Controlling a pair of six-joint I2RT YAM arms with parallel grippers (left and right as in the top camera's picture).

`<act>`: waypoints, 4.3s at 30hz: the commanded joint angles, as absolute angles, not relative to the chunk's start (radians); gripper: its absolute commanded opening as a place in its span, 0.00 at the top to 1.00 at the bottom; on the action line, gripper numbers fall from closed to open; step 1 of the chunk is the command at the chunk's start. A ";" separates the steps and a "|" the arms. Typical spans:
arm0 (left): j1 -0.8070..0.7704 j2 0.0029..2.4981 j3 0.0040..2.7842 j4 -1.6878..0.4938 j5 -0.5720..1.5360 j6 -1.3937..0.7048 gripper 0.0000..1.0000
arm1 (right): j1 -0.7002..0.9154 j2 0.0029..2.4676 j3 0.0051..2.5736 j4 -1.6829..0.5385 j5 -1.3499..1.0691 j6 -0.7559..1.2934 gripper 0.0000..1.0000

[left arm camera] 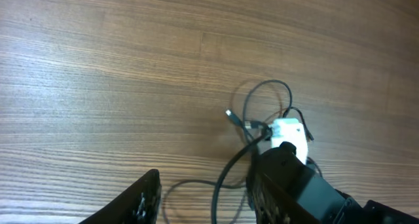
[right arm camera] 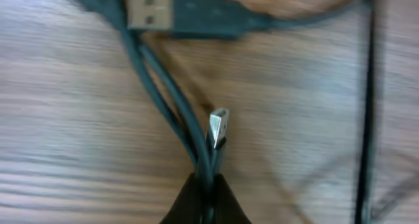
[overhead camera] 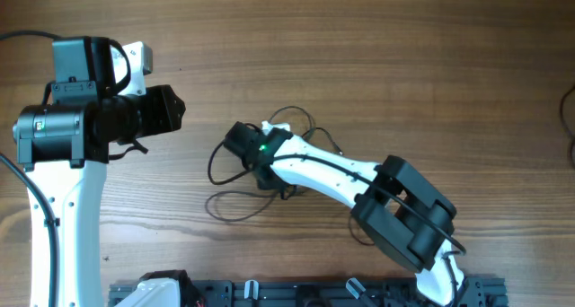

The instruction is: Untangle cables

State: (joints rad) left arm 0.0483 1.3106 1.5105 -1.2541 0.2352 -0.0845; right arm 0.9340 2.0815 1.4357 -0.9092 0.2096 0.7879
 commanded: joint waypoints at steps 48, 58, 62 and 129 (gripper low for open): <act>0.054 1.294 1.523 -1.265 0.230 -0.083 0.50 | 0.686 1.661 1.706 -1.152 0.315 0.428 0.53; 0.054 1.294 1.523 -1.269 0.230 -0.057 0.50 | 0.666 1.943 1.686 -1.120 0.315 0.384 0.36; 0.054 1.294 1.523 -1.269 0.230 -0.057 0.50 | 0.616 2.036 1.686 -1.082 0.268 0.330 0.32; -0.443 1.418 1.230 -1.043 0.415 0.206 0.57 | 0.445 1.234 2.241 -0.487 1.025 -0.587 0.96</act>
State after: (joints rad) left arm -0.4381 1.4113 1.2373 -1.0485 0.3988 0.1837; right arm 0.4431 1.1870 2.2356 -0.5217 0.8700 -0.3038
